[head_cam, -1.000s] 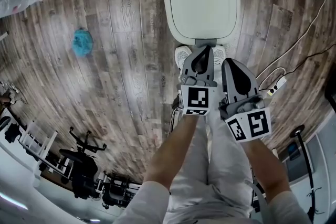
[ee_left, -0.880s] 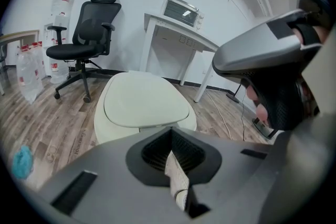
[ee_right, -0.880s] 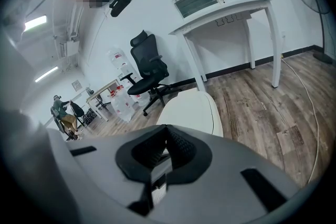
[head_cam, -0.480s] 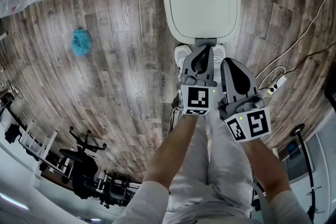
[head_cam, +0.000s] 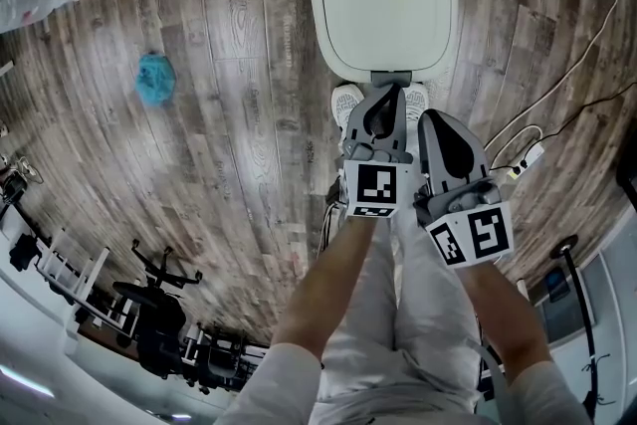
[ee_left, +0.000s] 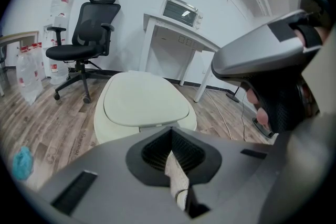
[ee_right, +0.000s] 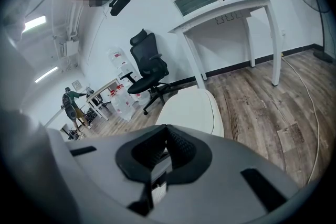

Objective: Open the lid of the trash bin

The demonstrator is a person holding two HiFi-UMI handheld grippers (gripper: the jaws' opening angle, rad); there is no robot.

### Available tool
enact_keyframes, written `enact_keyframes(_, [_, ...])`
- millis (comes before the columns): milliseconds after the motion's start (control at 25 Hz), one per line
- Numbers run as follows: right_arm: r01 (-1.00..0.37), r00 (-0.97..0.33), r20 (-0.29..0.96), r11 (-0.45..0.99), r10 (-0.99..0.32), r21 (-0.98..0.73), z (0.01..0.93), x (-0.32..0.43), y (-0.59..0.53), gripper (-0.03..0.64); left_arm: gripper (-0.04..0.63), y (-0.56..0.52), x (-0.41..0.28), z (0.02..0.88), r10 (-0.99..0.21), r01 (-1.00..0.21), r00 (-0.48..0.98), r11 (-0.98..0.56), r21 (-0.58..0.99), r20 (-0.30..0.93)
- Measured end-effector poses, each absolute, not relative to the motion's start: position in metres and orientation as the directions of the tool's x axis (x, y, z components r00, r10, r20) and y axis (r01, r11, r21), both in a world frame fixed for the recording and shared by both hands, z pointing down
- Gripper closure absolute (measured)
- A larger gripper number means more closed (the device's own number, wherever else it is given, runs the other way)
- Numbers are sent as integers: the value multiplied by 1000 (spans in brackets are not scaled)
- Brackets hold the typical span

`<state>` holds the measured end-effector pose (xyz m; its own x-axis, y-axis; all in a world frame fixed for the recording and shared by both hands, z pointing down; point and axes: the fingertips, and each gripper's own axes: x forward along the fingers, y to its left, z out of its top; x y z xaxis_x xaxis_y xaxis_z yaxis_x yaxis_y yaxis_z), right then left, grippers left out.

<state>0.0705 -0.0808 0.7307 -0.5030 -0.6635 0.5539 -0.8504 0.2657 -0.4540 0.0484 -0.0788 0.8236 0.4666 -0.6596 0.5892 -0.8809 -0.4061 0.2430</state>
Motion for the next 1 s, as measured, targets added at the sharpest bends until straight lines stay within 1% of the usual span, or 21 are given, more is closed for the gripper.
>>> enact_keyframes(1000, [-850, -504, 552, 267, -664, -455, 727, 59, -75, 600, 597, -78, 47, 821, -657, -868, 493, -422, 264, 570])
